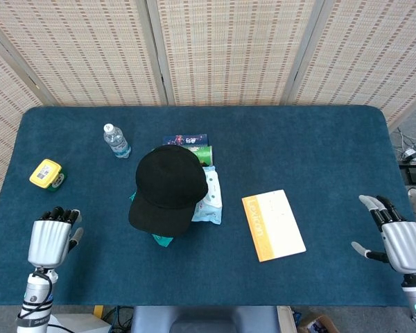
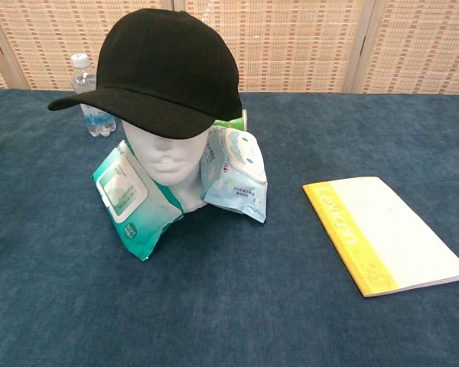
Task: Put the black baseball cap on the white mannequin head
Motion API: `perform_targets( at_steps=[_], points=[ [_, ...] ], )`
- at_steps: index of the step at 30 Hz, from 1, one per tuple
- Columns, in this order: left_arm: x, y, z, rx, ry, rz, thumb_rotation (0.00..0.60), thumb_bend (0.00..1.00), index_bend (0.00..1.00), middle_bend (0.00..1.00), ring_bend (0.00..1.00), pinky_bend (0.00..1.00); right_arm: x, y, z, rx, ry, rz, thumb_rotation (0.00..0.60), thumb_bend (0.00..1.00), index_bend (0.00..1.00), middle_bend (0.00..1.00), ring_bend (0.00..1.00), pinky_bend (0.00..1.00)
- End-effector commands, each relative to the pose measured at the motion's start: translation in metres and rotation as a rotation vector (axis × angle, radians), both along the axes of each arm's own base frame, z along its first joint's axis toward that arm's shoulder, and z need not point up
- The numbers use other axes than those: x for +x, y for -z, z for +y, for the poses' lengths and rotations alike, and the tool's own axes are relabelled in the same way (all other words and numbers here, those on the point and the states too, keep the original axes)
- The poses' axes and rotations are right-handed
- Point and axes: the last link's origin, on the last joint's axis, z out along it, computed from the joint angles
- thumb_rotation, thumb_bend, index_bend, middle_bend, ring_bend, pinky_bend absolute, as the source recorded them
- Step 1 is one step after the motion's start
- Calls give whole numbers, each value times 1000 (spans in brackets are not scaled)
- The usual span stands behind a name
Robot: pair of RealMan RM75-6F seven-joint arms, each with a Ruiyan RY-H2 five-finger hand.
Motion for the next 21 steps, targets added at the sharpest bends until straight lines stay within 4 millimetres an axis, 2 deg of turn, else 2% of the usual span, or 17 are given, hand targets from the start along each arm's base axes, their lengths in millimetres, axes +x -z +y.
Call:
perform_targets(
  at_steps=[1, 12, 21],
  points=[
    [-15, -7, -9, -144, -67, 4, 600, 163, 563, 657, 468, 649, 1, 3, -1, 3, 3, 5, 600, 0, 67, 192, 123, 457],
    [-43, -20, -9, -113, -83, -43, 600, 163, 564, 655, 462, 649, 4, 12, -3, 12, 7, 27, 600, 0, 77, 197, 123, 457],
    [-51, -21, -7, -106, -121, -50, 600, 163, 564, 655, 462, 649, 5, 17, -10, 45, 10, 39, 600, 0, 81, 199, 123, 457]
  ],
)
